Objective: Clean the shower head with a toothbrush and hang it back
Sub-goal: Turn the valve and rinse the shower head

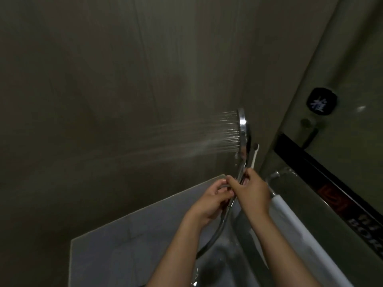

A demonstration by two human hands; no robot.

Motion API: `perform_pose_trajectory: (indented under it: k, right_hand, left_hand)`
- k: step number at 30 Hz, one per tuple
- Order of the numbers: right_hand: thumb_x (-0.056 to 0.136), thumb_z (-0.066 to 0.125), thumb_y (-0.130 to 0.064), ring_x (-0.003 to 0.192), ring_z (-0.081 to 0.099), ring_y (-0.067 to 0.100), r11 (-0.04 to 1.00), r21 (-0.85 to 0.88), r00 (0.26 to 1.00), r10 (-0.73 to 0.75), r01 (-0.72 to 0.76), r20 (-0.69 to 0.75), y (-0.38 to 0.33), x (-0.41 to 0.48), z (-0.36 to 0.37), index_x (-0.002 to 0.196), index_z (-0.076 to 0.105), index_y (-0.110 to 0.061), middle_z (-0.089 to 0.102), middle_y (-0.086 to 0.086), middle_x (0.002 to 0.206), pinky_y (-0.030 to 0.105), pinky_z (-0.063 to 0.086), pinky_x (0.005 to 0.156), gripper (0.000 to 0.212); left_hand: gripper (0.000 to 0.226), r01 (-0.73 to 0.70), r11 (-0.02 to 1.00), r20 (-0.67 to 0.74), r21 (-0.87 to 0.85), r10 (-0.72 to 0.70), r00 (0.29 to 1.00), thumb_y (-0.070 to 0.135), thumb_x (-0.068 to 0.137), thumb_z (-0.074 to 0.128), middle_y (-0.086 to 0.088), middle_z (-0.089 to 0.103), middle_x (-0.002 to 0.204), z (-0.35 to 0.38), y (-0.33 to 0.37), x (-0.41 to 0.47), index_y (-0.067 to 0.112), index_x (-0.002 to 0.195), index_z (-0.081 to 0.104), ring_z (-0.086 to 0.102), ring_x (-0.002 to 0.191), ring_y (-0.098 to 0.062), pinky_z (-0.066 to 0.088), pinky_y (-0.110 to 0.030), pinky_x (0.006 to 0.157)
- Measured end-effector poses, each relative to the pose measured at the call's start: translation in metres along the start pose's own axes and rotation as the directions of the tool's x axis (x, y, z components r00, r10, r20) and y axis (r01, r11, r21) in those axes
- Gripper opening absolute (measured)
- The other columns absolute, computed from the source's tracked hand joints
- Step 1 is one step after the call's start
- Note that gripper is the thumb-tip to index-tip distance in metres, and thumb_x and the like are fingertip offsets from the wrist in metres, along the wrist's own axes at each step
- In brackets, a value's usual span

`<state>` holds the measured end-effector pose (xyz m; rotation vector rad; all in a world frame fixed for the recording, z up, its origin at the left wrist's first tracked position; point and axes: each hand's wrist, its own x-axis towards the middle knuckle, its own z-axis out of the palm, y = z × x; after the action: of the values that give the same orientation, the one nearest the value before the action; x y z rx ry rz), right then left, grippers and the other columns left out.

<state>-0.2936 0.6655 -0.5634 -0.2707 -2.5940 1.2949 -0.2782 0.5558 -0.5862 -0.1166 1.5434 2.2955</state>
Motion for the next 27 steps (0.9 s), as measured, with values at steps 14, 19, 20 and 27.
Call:
perform_pose_trajectory:
  k: [14,19,20,27]
  right_hand:
    - [0.076,0.073,-0.029,0.061,0.053,0.007,0.996,-0.003,0.983,0.082,-0.084,-0.164,0.020,-0.048,-0.029,0.080,0.060,-0.019,0.058,-0.007,0.067,0.019,0.034,0.052,0.016]
    - [0.075,0.073,-0.028,0.060,0.050,0.011,0.995,-0.019,0.974,0.089,-0.096,-0.208,0.024,-0.059,-0.028,0.078,0.057,-0.018,0.055,-0.006,0.065,0.023,0.034,0.052,0.018]
    - [0.076,0.072,-0.027,0.060,0.050,0.010,0.995,-0.017,0.974,0.089,-0.095,-0.209,0.024,-0.060,-0.029,0.078,0.057,-0.019,0.054,-0.007,0.065,0.021,0.034,0.052,0.017]
    - [0.076,0.072,-0.029,0.058,0.049,0.008,0.996,-0.018,0.964,0.078,-0.086,-0.253,0.027,-0.062,-0.025,0.077,0.058,-0.017,0.055,-0.005,0.065,0.022,0.037,0.052,0.018]
  left_hand:
    - [0.027,0.087,0.988,0.241,0.125,-0.116,0.964,-0.008,0.088,0.049,0.008,0.072,0.085,0.016,-0.024,-0.009,0.017,0.098,0.055,0.063,0.078,-0.003,0.044,-0.017,0.071]
    - [0.027,0.102,0.986,0.278,0.135,-0.136,0.951,-0.003,0.083,0.052,0.008,0.071,0.082,0.016,-0.027,-0.015,0.020,0.096,0.055,0.055,0.076,-0.007,0.038,-0.021,0.067]
    - [0.026,0.100,0.986,0.291,0.133,-0.136,0.947,0.000,0.079,0.054,0.008,0.071,0.081,0.016,-0.027,-0.016,0.020,0.097,0.055,0.055,0.076,-0.007,0.037,-0.021,0.066]
    - [0.031,0.115,0.984,0.321,0.139,-0.155,0.934,-0.011,0.086,0.047,0.006,0.072,0.083,0.015,-0.028,-0.014,0.018,0.098,0.055,0.059,0.085,-0.009,0.042,-0.022,0.077]
